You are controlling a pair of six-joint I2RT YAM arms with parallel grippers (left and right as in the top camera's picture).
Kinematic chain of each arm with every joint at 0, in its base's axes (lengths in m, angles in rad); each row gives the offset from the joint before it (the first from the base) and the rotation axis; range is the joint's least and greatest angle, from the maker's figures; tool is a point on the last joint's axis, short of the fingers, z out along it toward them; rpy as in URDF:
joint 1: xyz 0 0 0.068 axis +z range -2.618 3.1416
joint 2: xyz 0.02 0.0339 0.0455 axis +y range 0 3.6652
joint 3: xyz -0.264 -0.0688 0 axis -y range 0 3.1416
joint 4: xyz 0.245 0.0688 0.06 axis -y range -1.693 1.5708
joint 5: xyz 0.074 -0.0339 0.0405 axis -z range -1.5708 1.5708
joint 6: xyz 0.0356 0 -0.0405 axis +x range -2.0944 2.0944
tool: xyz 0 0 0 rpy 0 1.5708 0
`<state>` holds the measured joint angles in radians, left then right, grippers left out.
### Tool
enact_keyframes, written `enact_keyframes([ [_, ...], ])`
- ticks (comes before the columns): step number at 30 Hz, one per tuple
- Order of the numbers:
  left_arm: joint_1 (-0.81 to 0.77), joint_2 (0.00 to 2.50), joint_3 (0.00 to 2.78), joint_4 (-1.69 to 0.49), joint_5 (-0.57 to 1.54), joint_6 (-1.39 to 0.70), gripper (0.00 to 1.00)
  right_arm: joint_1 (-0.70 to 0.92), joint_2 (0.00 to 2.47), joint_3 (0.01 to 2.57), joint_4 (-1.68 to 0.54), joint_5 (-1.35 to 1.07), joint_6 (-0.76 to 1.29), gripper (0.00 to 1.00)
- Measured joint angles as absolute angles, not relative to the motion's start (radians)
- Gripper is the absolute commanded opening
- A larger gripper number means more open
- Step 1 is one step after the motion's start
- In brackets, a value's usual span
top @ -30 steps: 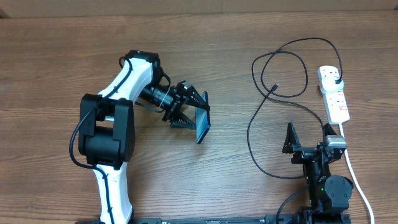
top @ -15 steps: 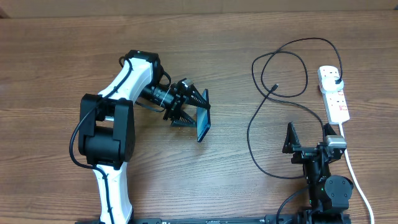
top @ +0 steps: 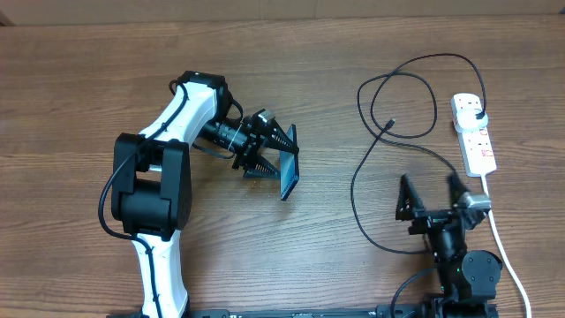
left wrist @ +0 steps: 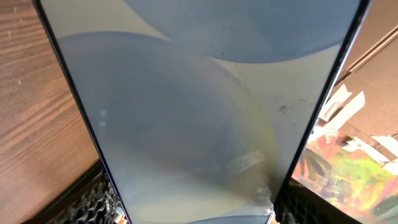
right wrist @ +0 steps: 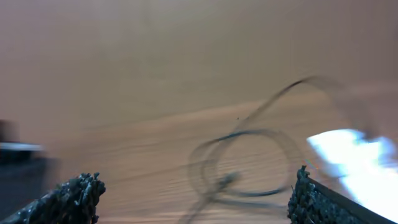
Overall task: Plug charger to phone and switch on socket
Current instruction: 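Move the right gripper to the phone and grasp its lower edge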
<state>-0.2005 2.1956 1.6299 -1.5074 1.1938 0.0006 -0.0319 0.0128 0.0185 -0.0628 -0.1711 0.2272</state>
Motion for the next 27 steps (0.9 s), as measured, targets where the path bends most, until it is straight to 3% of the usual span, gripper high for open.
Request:
enact_keyframes([
  [9,-0.2,2.196,1.63,-1.507,1.197,0.001,0.62,-0.032,0.013,0.019,-0.06,-0.617,0.873,1.0],
  [14,-0.2,2.196,1.63,-1.507,1.197,0.001,0.62,-0.032,0.013,0.021,-0.062,-0.681,0.873,0.99],
  [22,-0.2,2.196,1.63,-1.506,1.198,0.001,0.62,-0.031,0.069,0.216,-0.47,-0.579,0.717,0.99],
  [27,-0.2,2.196,1.63,-1.505,1.198,0.001,0.62,-0.03,0.202,0.406,-0.557,-0.527,0.659,0.99],
])
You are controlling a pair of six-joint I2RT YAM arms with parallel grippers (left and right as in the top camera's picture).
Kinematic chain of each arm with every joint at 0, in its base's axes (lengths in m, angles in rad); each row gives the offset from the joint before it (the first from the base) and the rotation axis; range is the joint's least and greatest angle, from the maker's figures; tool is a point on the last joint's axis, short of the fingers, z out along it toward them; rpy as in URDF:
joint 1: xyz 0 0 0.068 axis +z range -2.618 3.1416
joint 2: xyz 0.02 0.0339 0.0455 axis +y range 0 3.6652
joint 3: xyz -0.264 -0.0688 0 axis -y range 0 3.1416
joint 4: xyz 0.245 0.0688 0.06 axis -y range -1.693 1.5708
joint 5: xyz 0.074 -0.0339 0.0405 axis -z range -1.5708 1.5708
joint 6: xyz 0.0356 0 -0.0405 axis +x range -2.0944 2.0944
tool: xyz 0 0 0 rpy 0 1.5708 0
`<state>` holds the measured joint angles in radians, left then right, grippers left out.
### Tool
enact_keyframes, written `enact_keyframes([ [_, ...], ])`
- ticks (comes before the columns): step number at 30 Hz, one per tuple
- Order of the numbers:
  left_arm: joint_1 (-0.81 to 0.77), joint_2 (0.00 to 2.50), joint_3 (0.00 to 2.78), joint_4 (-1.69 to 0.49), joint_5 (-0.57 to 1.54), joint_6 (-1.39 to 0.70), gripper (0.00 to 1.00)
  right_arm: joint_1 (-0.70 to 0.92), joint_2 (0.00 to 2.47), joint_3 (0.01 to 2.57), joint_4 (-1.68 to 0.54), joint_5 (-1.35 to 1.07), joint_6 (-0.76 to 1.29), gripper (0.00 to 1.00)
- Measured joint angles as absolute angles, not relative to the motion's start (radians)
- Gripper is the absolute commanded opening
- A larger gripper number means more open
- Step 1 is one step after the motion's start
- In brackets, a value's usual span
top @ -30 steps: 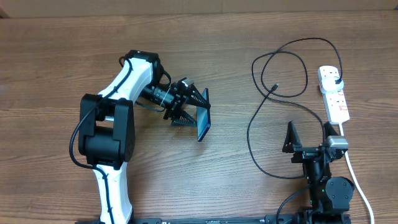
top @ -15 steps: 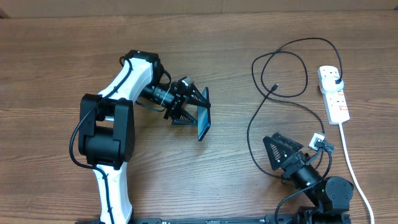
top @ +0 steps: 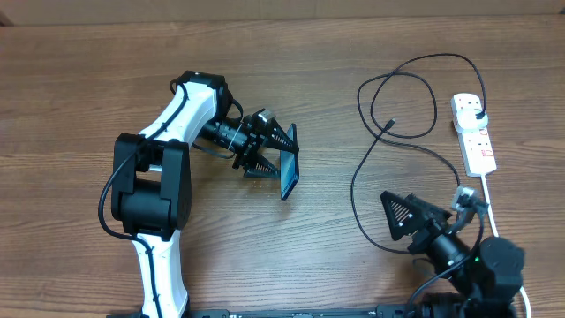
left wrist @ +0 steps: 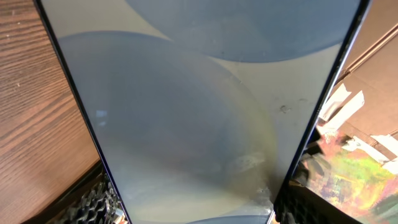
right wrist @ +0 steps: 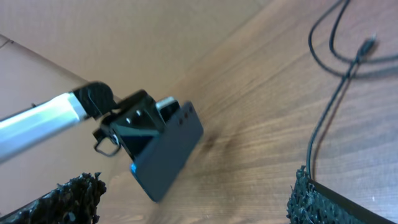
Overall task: Plug charger to phone and switch on socket
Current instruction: 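Move the right gripper to the phone and grasp its lower edge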
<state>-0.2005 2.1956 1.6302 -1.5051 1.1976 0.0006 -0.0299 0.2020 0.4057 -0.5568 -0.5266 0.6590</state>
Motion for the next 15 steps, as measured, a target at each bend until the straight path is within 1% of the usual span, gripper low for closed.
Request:
enact_keyframes([
  [3,-0.2,2.196,1.63,-1.5,1.198,0.001,0.62,-0.008,0.299,0.482,-0.562,-0.513,0.645,0.99],
  [7,-0.2,2.196,1.63,-1.499,1.198,0.001,0.62,0.075,0.447,0.544,-0.551,-0.49,0.636,0.99],
  [11,-0.2,2.196,1.631,-1.491,1.198,0.001,0.62,0.215,0.591,0.587,-0.544,-0.411,0.632,0.99],
  [12,-0.2,2.196,1.631,-1.49,1.198,0.001,0.62,0.261,0.625,0.598,-0.538,-0.384,0.632,0.99],
  [13,-0.2,2.196,1.631,-1.488,1.198,0.001,0.63,0.344,0.678,0.616,-0.522,-0.333,0.632,0.99],
  [14,-0.2,2.196,1.631,-1.488,1.198,0.001,0.62,0.366,0.688,0.62,-0.518,-0.316,0.632,0.99],
  [15,-0.2,2.196,1.631,-1.488,1.198,0.001,0.63,0.421,0.717,0.631,-0.51,-0.279,0.632,0.99],
])
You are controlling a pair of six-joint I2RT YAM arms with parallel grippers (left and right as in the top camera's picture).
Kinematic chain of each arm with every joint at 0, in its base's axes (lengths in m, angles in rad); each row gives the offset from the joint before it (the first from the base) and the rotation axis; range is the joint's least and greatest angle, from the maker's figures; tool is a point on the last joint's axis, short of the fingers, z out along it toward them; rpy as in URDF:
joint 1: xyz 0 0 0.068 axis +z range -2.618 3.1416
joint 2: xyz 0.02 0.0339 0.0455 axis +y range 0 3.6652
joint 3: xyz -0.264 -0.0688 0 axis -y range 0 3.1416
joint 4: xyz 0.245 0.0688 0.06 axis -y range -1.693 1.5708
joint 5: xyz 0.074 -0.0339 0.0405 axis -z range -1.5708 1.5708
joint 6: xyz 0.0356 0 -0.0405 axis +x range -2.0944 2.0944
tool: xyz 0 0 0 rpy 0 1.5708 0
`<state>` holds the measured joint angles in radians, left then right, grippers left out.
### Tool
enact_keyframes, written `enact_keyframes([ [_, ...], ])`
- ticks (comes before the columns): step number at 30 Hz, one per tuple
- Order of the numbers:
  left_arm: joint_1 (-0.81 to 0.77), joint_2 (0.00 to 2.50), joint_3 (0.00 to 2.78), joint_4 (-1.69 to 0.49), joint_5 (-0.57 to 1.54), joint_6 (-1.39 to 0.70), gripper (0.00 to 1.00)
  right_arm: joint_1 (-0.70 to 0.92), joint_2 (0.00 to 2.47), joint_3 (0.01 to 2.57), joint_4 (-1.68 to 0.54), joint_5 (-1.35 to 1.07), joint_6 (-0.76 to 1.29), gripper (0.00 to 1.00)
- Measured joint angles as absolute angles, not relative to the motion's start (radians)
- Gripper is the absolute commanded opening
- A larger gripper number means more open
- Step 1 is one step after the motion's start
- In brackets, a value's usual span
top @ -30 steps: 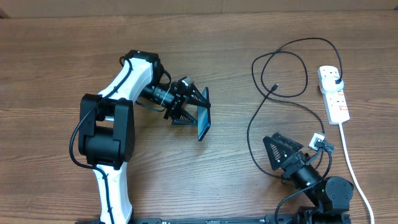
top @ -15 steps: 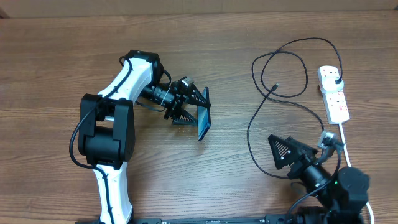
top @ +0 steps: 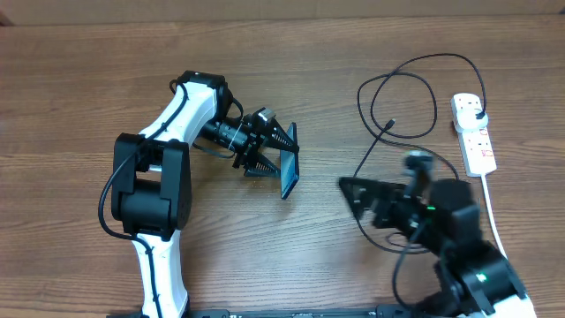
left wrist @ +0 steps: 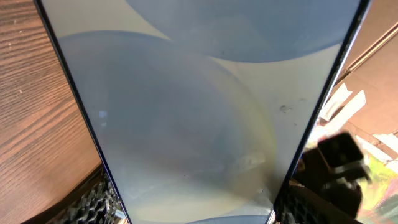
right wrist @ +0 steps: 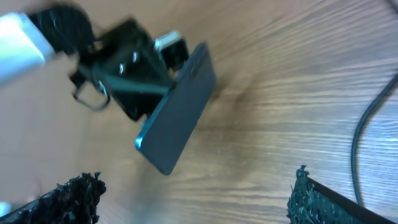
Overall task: Plug charger to phone and switch on socket
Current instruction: 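Move the right gripper to the phone and grasp its lower edge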
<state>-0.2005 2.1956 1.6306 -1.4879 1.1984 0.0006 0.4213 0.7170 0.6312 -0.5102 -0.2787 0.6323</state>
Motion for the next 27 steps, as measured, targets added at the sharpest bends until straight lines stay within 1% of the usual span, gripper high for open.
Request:
enact_keyframes([
  [8,-0.2,2.196,1.631,-1.488,1.216,0.001,0.63,0.907,0.878,0.675,-0.443,0.22,0.741,1.0],
  [13,-0.2,2.196,1.631,-1.488,1.243,0.001,0.63,1.1,0.999,0.675,-0.317,0.493,0.791,1.0],
  [16,-0.2,2.196,1.631,-1.488,1.248,0.001,0.62,1.15,1.068,0.676,-0.245,0.574,0.803,1.0],
  [22,-0.2,2.196,1.631,-1.488,1.25,0.001,0.63,1.153,1.157,0.676,-0.184,0.656,0.812,1.0],
  [25,-0.2,2.196,1.631,-1.488,1.251,0.001,0.63,1.135,1.2,0.676,-0.149,0.681,0.812,0.95],
  [27,-0.2,2.196,1.631,-1.488,1.251,0.001,0.63,1.116,1.231,0.676,-0.121,0.689,0.812,0.89],
])
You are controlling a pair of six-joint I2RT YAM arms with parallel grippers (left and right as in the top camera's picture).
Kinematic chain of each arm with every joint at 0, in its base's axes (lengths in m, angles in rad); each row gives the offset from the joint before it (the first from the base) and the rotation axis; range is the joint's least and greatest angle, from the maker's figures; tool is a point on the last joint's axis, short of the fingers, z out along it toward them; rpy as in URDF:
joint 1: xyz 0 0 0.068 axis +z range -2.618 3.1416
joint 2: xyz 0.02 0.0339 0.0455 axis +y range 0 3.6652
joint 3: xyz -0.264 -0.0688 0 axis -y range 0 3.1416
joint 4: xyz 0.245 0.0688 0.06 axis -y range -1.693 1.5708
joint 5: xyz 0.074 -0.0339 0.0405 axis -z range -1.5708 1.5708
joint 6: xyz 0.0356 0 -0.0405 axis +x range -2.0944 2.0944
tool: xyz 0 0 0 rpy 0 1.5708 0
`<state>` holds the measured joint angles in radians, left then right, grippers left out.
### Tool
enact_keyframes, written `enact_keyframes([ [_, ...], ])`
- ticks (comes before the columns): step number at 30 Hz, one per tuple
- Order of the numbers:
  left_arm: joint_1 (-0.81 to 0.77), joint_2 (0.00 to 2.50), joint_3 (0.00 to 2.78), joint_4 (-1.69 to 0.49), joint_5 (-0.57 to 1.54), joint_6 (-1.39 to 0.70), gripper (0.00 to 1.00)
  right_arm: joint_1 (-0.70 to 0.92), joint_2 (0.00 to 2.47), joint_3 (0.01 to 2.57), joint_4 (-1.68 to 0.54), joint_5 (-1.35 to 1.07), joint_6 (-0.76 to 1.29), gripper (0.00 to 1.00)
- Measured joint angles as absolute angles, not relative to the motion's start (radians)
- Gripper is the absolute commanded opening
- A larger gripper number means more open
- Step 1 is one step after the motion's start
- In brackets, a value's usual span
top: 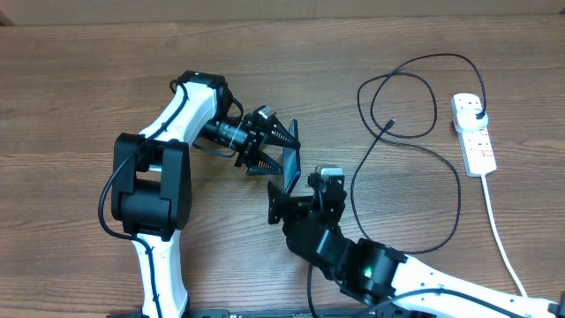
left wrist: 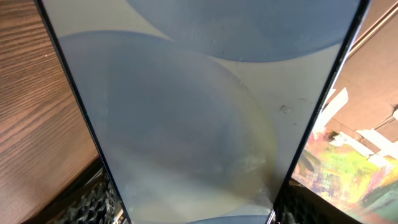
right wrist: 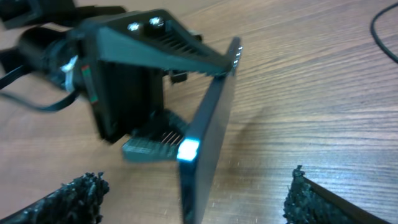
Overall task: Plug charger to phone and switch on socket
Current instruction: 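Move the right gripper to the phone and grasp its lower edge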
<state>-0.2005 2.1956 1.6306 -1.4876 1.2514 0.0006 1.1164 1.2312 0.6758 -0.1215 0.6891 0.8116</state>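
A dark blue phone stands on edge above the table with my left gripper shut on it. In the left wrist view its screen fills the frame between the black fingers. My right gripper is open right beside the phone. In the right wrist view the phone's thin edge hangs between its spread fingertips, not touched by them. The black charger cable lies in loops at the right, its plug end free on the table. The white socket strip lies at the far right.
The socket strip's white lead runs down the right side to the front edge. The right arm's white and black body lies across the front middle of the wooden table. The left arm stands at the left.
My right gripper, then open over the table to the right of the phone by the cable, now stands open around the phone's near end. The left gripper and phone have hardly moved.
My right gripper stood open at the front right, near the socket strip. Then it was turned leftward towards the phone, then lay midway across the table, and now it is at the phone. My left gripper held the phone on edge throughout.
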Motion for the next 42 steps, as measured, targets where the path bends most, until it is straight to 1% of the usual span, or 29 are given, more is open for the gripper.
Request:
enact_keyframes([
  [4,-0.2,2.196,1.631,-1.488,1.254,0.001,0.63,1.077,1.279,0.676,-0.055,0.699,0.809,0.76],
  [12,-0.2,2.196,1.631,-1.488,1.254,0.001,0.63,1.061,1.315,0.676,0.03,0.685,0.811,0.75],
  [15,-0.2,2.196,1.631,-1.488,1.257,0.001,0.63,1.061,1.345,0.676,0.051,0.682,0.805,0.72],
  [24,-0.2,2.196,1.631,-1.488,1.257,0.001,0.63,1.061,1.386,0.676,0.142,0.677,0.727,0.51],
  [27,-0.2,2.196,1.631,-1.487,1.256,0.001,0.63,1.061,1.394,0.676,0.144,0.68,0.72,0.48],
  [31,-0.2,2.196,1.631,-1.487,1.255,0.004,0.63,1.058,1.405,0.676,0.145,0.682,0.712,0.4],
  [42,-0.199,2.196,1.631,-1.485,1.256,0.004,0.63,0.992,1.407,0.676,0.149,0.637,0.705,0.29],
])
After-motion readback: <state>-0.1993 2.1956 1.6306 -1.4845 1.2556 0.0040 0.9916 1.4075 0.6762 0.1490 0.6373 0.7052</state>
